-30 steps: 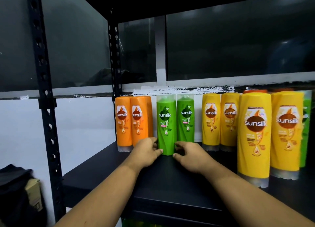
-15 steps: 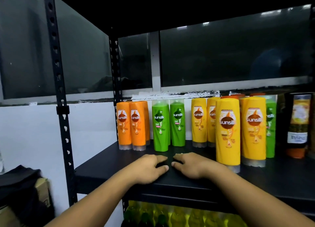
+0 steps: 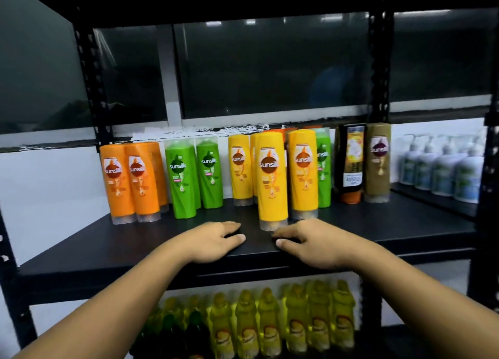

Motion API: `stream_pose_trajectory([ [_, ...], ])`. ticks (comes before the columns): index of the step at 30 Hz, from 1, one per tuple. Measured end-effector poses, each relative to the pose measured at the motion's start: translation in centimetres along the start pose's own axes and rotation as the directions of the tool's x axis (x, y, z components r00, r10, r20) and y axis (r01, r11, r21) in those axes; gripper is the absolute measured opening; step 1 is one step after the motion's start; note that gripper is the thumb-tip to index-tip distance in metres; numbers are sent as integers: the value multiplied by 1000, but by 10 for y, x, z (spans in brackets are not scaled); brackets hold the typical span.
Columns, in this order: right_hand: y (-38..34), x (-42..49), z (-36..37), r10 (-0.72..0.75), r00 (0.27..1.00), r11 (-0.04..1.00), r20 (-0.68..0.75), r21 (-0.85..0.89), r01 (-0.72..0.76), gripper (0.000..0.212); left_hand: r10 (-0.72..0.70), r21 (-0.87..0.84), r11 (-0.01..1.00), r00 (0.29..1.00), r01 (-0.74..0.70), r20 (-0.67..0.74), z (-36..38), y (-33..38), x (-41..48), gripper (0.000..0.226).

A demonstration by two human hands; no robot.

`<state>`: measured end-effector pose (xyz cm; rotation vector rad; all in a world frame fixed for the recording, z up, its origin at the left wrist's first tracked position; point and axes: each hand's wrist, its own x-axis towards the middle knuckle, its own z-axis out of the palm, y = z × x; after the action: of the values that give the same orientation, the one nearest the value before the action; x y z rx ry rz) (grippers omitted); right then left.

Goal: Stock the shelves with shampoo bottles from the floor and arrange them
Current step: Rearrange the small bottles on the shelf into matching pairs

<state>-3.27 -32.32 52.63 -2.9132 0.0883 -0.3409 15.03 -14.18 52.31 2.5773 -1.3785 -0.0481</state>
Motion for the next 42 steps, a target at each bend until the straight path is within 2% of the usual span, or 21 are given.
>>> stream_pose_trajectory([
  [7,50,-10,-12,203,976,974,-79,-90,-210,36,-59,20,998,998,58,36,-3,3,24,66],
  [10,75,-1,-15,310,934,945,-181,-53,-324,33,-78,1,997,996,78,37,-1,0,37,68],
  [13,93,17,-19,428,855,904,-292,147,-402,45,-91,-34,995,996,91,9,1,-1,45,67],
  [15,102,31,-22,508,802,854,-314,304,-422,56,-91,-58,994,996,90,-13,3,-2,49,67],
  [19,116,57,-27,586,733,772,-345,513,-376,63,-91,-86,993,995,87,-42,8,-8,52,68],
  [24,131,74,-10,618,712,683,-333,676,-276,76,-97,-101,991,994,91,-54,11,-13,55,68],
  [29,138,77,-5,633,693,661,-344,707,-253,77,-87,-89,993,994,82,-59,13,-14,58,66],
  [32,138,77,-3,617,696,690,-367,677,-254,76,-81,-72,994,995,77,-62,13,-12,57,65],
  [34,136,77,-3,606,690,724,-394,633,-274,71,-83,-72,994,994,78,-67,14,-13,56,65],
  [36,133,75,-3,618,655,743,-435,594,-307,62,-86,-75,994,994,81,-72,14,-14,55,64],
  [39,126,69,-4,638,611,749,-468,560,-353,48,-88,-70,994,993,83,-77,15,-16,54,63],
  [42,122,62,-7,670,589,724,-452,571,-386,44,-96,-66,994,992,91,-81,14,-18,54,63],
])
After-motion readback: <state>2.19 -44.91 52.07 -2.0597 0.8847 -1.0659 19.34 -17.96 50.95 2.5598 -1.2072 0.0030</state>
